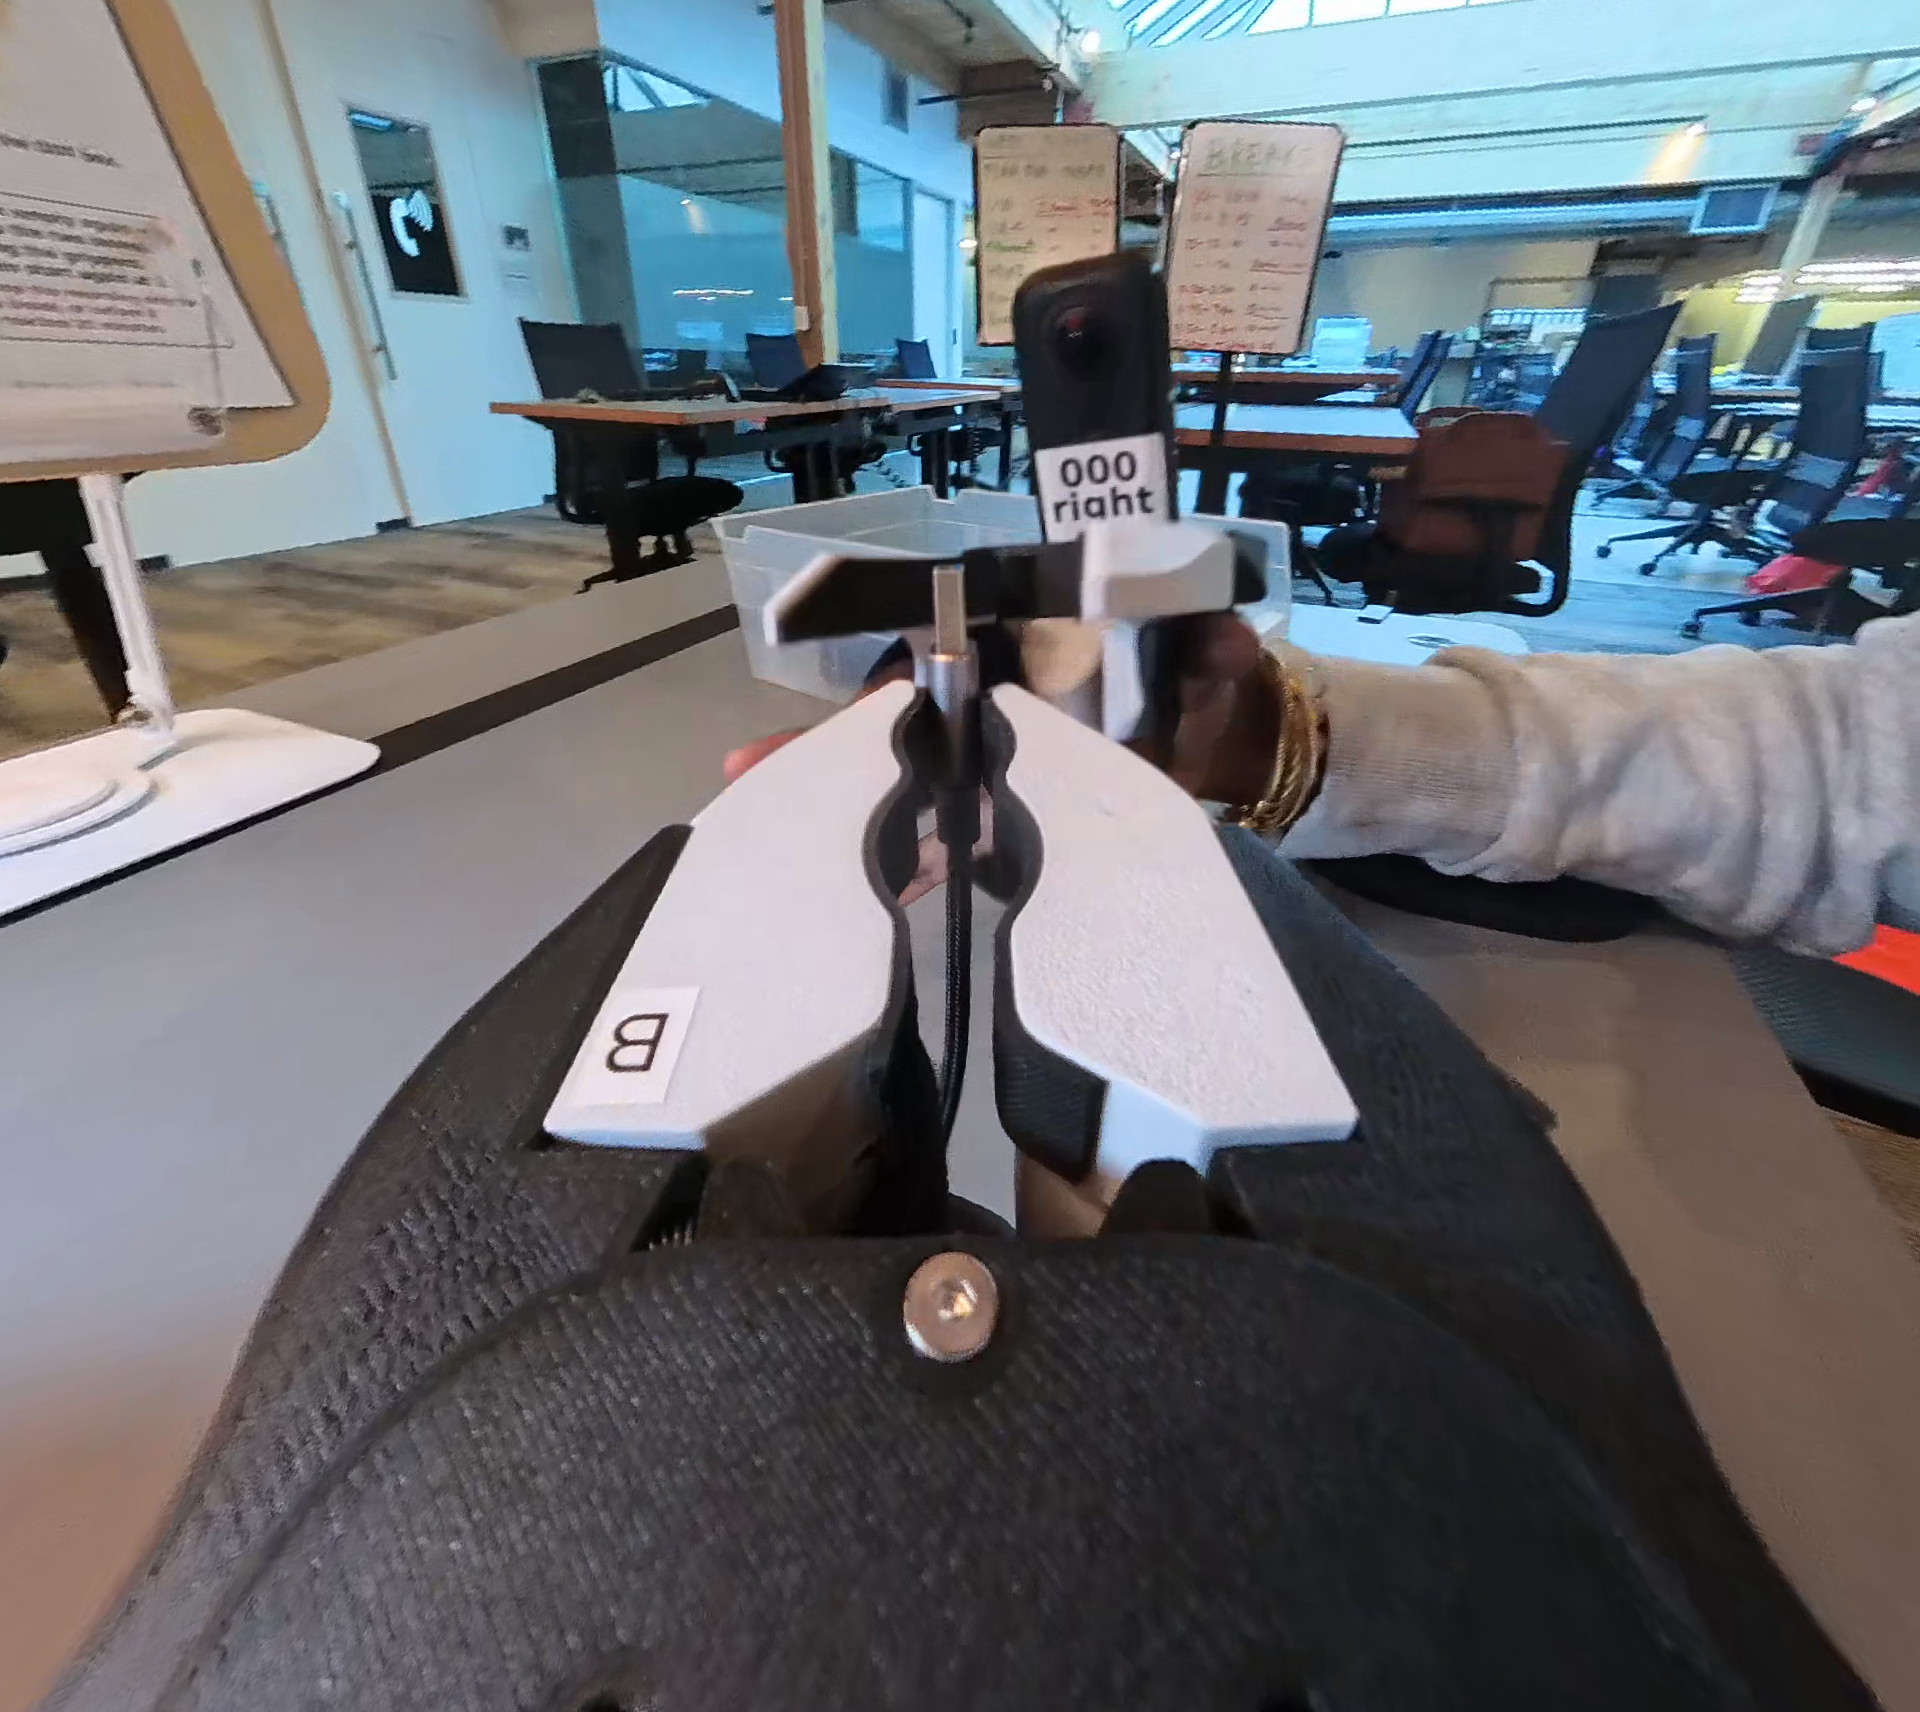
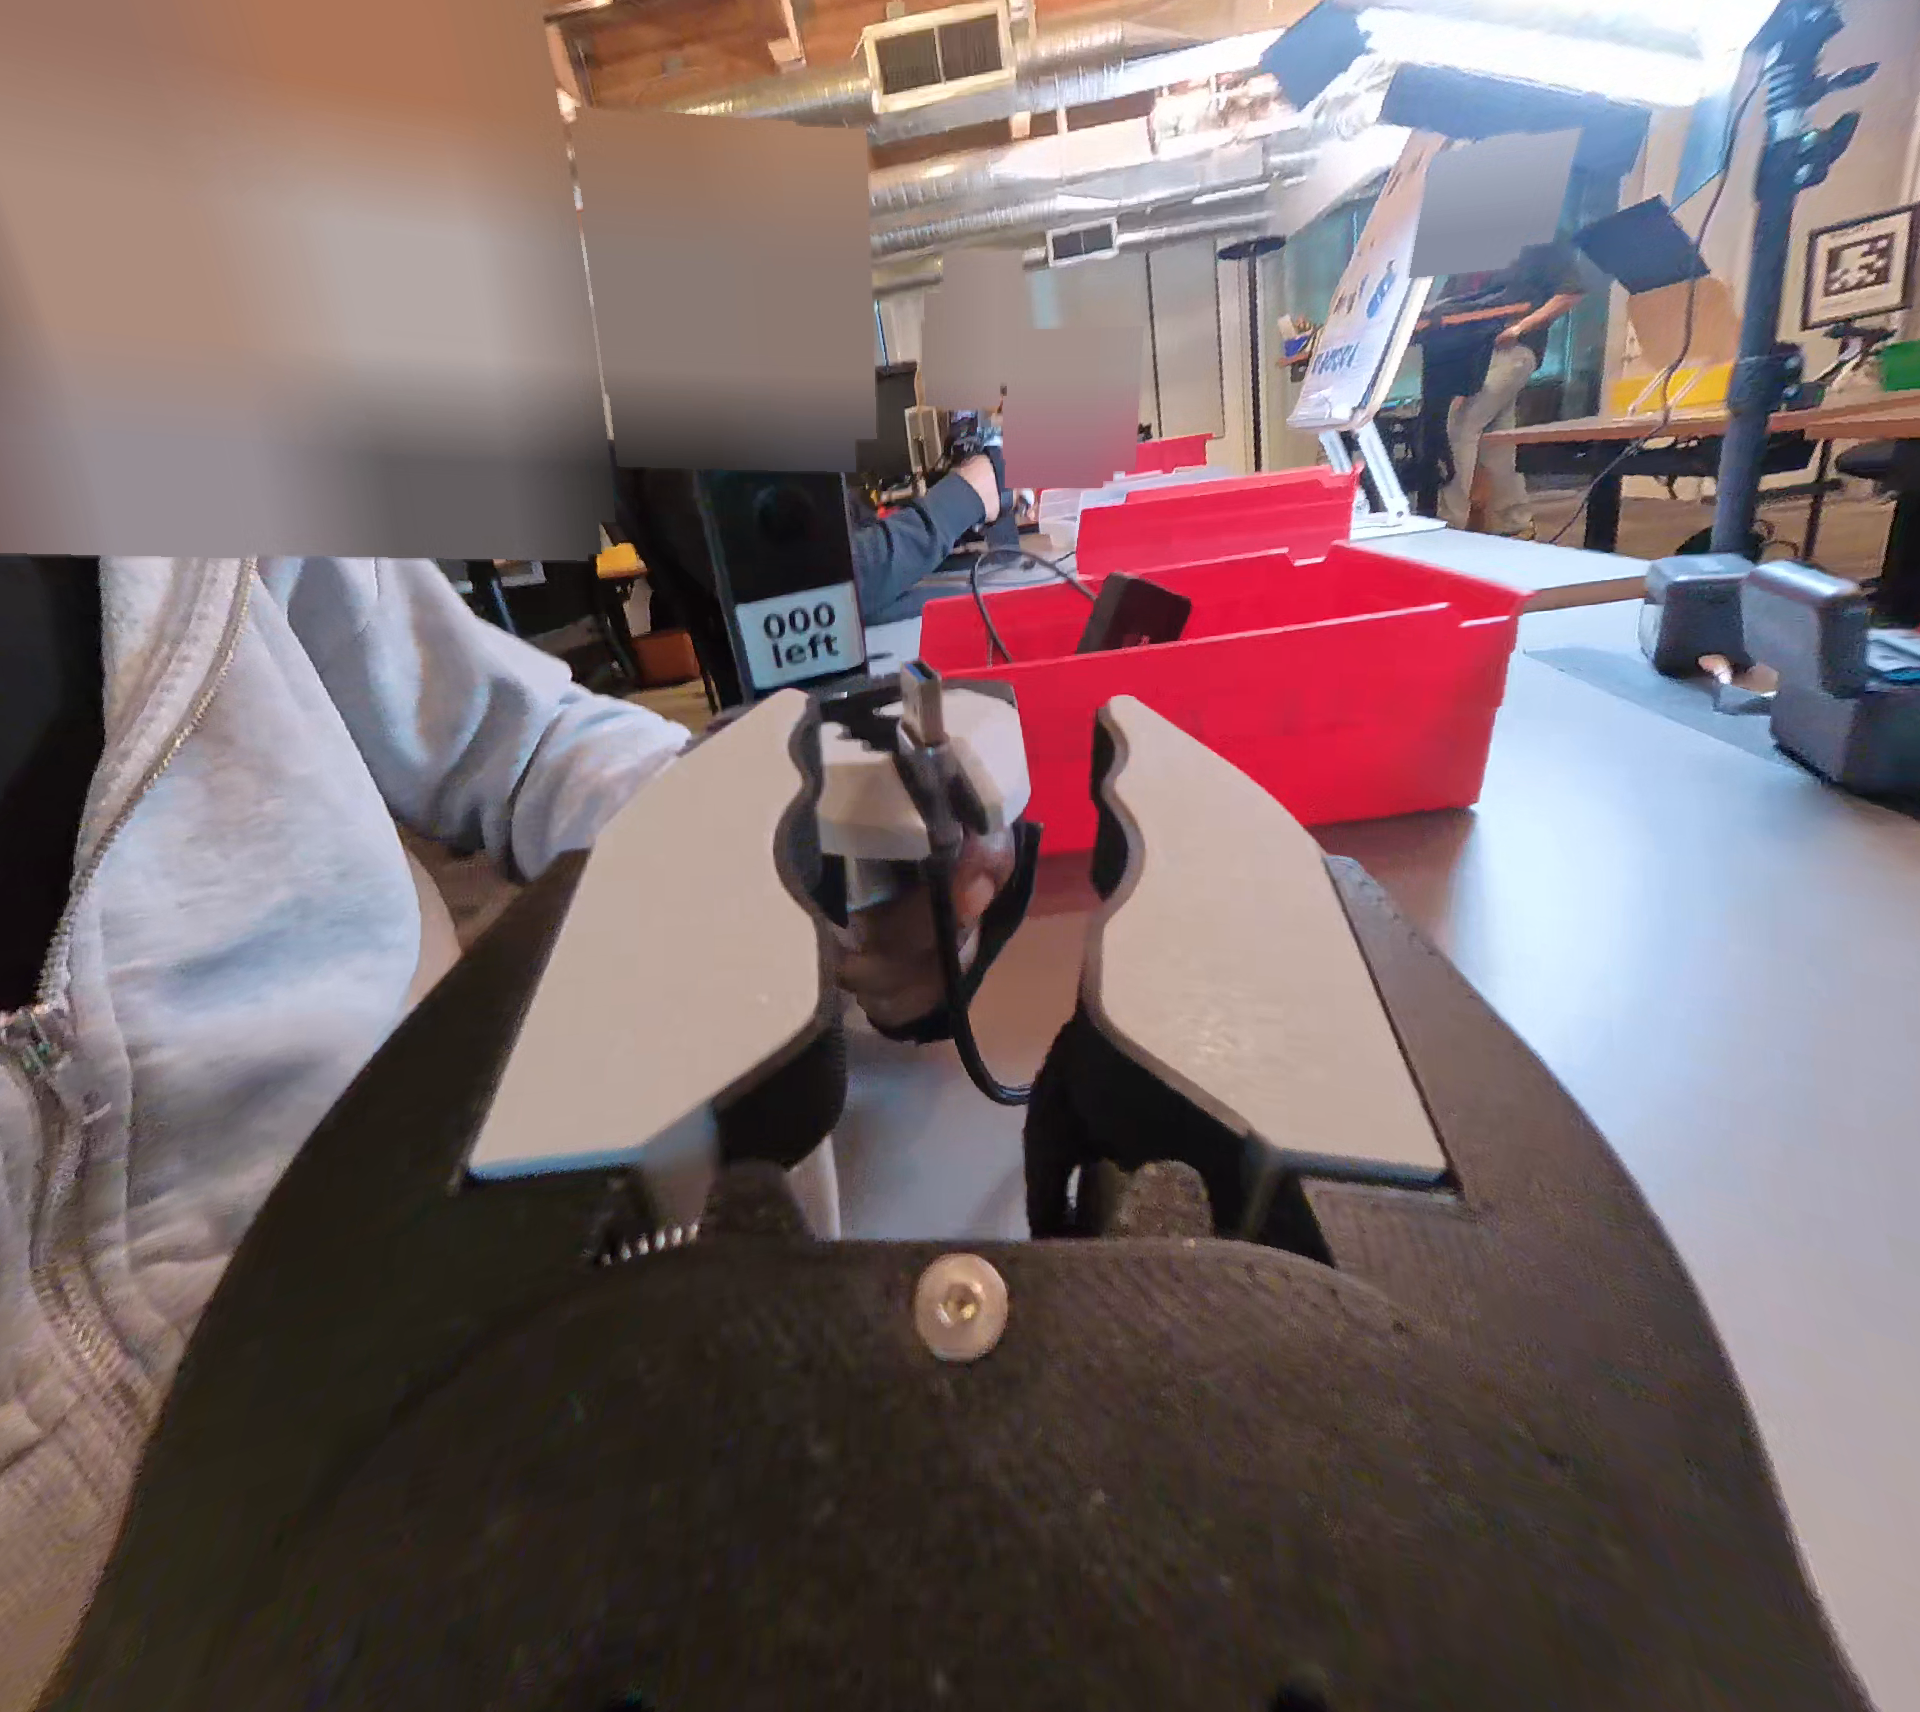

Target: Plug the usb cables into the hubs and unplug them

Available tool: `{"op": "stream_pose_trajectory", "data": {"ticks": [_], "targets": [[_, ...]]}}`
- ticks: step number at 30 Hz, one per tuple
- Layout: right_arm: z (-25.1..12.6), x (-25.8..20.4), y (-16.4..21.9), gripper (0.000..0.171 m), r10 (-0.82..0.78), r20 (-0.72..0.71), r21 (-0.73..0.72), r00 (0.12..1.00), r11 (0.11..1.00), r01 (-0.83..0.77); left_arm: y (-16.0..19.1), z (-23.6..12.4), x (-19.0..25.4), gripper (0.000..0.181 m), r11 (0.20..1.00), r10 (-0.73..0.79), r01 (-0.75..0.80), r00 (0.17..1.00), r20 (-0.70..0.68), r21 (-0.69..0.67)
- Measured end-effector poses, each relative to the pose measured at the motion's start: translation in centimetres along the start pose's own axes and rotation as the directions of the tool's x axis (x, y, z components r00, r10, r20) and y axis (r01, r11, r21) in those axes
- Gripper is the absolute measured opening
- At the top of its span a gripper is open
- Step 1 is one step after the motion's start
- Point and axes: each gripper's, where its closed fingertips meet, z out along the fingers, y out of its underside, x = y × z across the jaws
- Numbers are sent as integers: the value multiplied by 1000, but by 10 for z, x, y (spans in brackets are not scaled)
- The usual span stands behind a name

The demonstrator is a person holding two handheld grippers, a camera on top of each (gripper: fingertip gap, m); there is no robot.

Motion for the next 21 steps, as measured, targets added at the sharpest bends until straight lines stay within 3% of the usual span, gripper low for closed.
{"op": "stream_pose_trajectory", "data": {"ticks": [4,7,9,15,18,21], "targets": [[5,-8,10,20,-17,45,-42,999,999,19,2,1,5,9,1000,11,-12,1000,-25,-12],[4,-11,9,14,-61,49,-43,997,997,64,1,1,8,9,1000,23,-23,999,-38,-6],[3,-13,1,8,-81,50,-23,995,996,82,-4,1,7,19,998,45,-45,999,-14,33],[-12,-17,-57,8,-224,-59,122,973,965,230,-26,-6,-15,100,983,61,-82,990,129,162],[-27,-28,-101,8,-340,-157,188,927,912,366,-32,-9,-21,124,977,23,-54,989,148,206],[-52,-44,-148,8,-464,-301,208,833,821,532,-34,-11,-28,137,975,1,-41,984,178,217]]}}
